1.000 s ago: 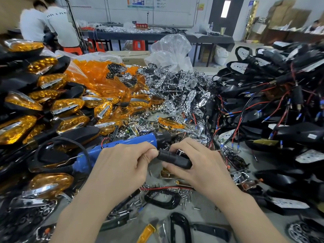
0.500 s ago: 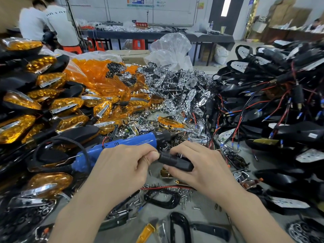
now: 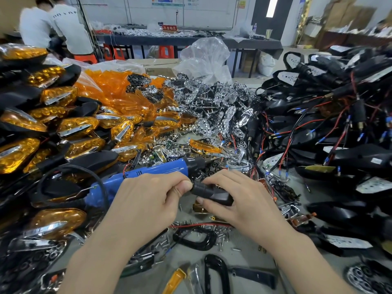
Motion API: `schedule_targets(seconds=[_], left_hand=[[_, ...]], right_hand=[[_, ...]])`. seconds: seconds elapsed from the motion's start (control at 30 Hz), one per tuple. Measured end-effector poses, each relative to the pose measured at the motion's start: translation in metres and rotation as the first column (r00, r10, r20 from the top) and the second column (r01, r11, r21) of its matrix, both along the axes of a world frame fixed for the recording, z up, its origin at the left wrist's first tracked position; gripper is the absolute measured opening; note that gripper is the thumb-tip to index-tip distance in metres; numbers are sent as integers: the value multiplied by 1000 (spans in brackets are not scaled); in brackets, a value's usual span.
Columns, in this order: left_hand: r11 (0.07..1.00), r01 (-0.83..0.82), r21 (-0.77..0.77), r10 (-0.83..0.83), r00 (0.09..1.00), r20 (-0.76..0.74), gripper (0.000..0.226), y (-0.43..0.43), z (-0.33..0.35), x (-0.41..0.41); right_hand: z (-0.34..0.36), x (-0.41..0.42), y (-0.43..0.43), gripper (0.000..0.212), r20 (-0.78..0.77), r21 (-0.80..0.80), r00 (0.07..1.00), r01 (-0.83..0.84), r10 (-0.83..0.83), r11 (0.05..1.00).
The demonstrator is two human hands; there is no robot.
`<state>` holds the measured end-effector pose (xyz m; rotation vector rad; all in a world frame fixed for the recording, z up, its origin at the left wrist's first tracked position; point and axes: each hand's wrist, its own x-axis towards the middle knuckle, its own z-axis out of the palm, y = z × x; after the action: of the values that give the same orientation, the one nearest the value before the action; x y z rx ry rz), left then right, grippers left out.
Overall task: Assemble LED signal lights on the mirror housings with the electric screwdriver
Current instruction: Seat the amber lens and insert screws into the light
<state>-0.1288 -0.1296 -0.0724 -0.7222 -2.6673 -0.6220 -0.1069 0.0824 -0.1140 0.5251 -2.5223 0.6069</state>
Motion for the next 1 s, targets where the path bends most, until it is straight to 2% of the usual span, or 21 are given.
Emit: schedule_targets(seconds=[0.2,0.43,0.6,0.77,1.0], left_hand=[[1000,17,10,-17,999,-50,34,1,0,2],[999,39,21,-36,991,-128,37,3,1,2],[998,63,27,-57,980,-188,36,6,2,4],[999,32,35,-21,963,-269,39,8,0,2],[999,30,40,-16,949,-315,41,10,-1,0]], right_hand=[[1,2,1,31,25,14,999,28,-28,1000],[3,1,2,32,43,-48,999,9,-7,999],[4,3,1,40,96,-10,995,0,1,1000],[5,6,3,61,242,15,970,-3,-1,1000],[2,7,6,55,305,-166,948,-39,89,985]])
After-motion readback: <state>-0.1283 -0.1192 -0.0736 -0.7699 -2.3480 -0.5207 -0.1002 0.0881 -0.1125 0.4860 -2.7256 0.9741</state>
